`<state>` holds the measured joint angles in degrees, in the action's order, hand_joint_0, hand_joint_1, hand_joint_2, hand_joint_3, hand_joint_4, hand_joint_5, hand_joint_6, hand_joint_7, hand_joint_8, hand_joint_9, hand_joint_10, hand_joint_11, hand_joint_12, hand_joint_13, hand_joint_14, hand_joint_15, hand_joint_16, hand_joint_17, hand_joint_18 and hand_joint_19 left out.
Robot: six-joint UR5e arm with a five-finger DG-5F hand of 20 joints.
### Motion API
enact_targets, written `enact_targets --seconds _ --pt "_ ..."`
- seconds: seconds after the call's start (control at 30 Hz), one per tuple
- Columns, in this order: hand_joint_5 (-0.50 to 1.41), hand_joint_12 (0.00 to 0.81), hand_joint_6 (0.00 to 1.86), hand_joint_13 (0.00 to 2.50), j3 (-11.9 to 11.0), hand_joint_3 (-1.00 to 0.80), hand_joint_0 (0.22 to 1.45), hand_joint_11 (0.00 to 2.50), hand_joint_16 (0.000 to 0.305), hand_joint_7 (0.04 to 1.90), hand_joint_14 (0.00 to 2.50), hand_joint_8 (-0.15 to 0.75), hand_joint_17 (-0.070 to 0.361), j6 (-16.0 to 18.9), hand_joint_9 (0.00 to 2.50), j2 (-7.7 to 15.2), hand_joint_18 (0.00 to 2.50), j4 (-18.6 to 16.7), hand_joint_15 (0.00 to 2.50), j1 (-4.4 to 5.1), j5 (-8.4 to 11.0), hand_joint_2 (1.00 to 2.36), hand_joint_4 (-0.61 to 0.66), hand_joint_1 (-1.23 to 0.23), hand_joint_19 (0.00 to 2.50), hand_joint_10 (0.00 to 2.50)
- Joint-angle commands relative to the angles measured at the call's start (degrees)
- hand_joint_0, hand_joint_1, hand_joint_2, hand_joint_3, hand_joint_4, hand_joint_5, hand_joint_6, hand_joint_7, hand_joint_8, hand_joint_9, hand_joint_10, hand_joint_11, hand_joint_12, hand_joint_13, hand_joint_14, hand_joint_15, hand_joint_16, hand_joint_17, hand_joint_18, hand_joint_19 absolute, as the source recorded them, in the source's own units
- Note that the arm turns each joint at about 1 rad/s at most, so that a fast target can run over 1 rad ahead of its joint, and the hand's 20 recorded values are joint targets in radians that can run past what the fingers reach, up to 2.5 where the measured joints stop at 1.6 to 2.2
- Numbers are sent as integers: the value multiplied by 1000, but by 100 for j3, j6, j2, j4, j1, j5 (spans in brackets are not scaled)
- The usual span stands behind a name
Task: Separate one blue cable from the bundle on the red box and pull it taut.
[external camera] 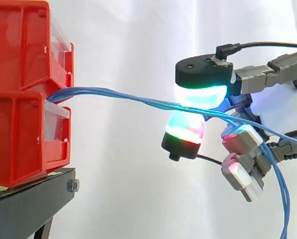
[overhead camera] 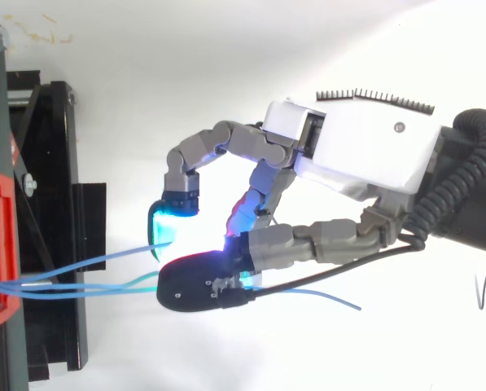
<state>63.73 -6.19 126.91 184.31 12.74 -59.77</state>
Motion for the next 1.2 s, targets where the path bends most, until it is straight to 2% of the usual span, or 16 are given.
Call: enact_targets --seconds 0.0,0.23,0.37,0.4,0.5,0.53,0.6,0.67,0.77,0.87,1.0,1.17 --pt "-93 461 888 1181 -1 -101 574 804 58 1126 15 379 131 4 1402 0 1113 0 591 0 0 1001 57 -787 421 13" --pt "-88 461 898 1162 -1 -67 569 747 59 1083 16 347 132 -5 1373 -9 1115 9 591 18 26 1010 3 -787 402 11" --pt "-80 479 891 1144 -1 -76 531 617 60 1097 15 334 134 -67 1259 0 1103 18 544 26 141 1123 -22 -783 377 9" --pt "-78 485 890 1137 -1 -78 524 609 60 1095 15 336 134 -234 1244 -9 1102 0 540 53 308 1146 -29 -780 369 6" --pt "-76 494 889 1137 -1 -104 502 586 60 1088 12 335 135 -418 1196 0 1093 -9 529 79 501 1226 -39 -773 363 5" --pt "-75 496 888 1134 -1 -109 493 589 60 1082 13 336 135 -568 1186 -9 1091 -9 533 106 642 1255 -43 -769 362 7" --pt "-75 498 887 1131 -1 -115 483 577 61 1089 14 342 136 -735 1184 0 1089 -26 527 114 791 1284 -54 -764 360 5" --pt "-74 494 887 1124 -1 -124 473 571 61 1078 12 339 138 -1121 1179 0 1075 -167 525 132 984 1316 -66 -760 356 7" --pt "-75 484 885 1104 -1 -151 466 576 61 1065 12 340 138 -1658 1173 0 1064 -589 529 149 1002 1337 -57 -758 366 5" --pt "-79 482 883 1099 -1 -168 476 587 62 1052 14 342 138 -1965 1180 0 1051 -765 528 158 1011 1290 -37 -757 372 8" --pt "-85 473 883 1091 -1 -192 497 612 61 1051 14 347 137 -2106 1196 0 1036 -826 530 158 1011 1202 10 -748 379 9" --pt "-91 471 885 1084 -1 -199 526 651 60 1045 14 356 135 -2000 1216 0 1022 -817 533 149 1002 1089 40 -745 390 6"
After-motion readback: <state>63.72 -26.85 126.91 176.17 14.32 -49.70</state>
